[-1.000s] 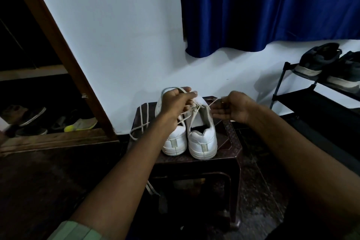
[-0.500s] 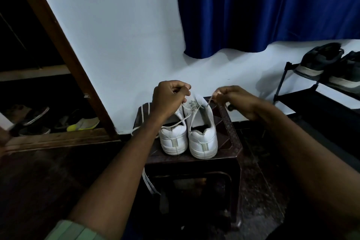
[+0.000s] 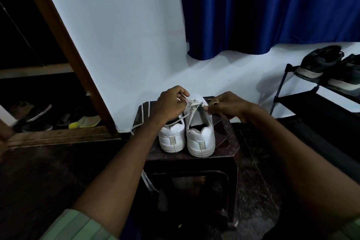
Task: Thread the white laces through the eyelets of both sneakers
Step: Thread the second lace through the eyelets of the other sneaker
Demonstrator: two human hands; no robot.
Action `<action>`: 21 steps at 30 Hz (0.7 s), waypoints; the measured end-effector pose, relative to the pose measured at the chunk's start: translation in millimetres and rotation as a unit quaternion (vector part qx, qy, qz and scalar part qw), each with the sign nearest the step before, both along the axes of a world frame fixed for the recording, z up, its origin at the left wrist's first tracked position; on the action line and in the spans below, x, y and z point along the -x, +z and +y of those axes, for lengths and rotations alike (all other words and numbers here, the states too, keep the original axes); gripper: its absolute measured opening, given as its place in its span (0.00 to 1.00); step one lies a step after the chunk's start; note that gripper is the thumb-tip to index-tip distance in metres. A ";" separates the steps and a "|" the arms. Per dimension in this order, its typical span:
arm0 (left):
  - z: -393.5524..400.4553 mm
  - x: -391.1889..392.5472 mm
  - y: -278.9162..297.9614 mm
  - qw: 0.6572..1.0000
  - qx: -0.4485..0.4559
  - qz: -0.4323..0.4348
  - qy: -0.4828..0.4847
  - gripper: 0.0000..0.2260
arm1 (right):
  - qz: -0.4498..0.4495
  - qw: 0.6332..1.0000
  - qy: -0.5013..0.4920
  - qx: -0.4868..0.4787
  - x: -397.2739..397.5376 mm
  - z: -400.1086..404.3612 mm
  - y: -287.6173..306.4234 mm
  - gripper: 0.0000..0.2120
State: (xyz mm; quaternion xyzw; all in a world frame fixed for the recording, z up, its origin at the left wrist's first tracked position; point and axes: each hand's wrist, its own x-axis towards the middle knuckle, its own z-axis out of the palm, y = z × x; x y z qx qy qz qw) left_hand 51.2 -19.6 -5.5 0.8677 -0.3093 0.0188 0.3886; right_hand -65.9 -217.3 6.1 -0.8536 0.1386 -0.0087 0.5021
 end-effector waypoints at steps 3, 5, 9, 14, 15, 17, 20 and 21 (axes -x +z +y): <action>0.2 -0.9 -3.7 1.000 -0.015 0.000 -0.005 0.09 | -0.069 0.992 -0.031 -0.104 -0.9 -7.0 3.4 0.09; -0.6 -1.6 -5.8 1.000 -0.017 0.000 -0.005 0.10 | -0.094 0.951 -0.060 -0.288 -4.6 -11.5 5.0 0.10; -3.8 -3.9 -10.1 1.000 -0.025 -0.014 0.002 0.12 | -0.084 0.833 -0.113 -0.534 -11.3 -8.3 -5.8 0.21; -10.0 -11.0 -13.7 0.997 -0.062 -0.049 0.015 0.14 | -0.015 0.929 -0.199 -0.311 -27.9 9.0 -34.2 0.11; -11.8 -12.7 -14.9 0.996 -0.072 -0.058 0.018 0.13 | -0.028 0.957 -0.198 -0.212 -33.8 10.1 -39.8 0.08; -15.9 -15.6 -16.0 0.992 -0.095 -0.074 0.021 0.11 | -0.082 0.982 -0.169 0.019 -45.6 10.2 -47.1 0.04; -23.7 -21.6 -16.9 0.990 -0.108 -0.090 0.014 0.07 | -0.151 0.968 -0.092 0.178 -56.8 10.1 -52.3 0.09; -26.3 -23.4 -15.9 0.989 -0.114 -0.097 0.012 0.06 | -0.166 0.963 -0.083 0.197 -58.8 9.5 -51.7 0.11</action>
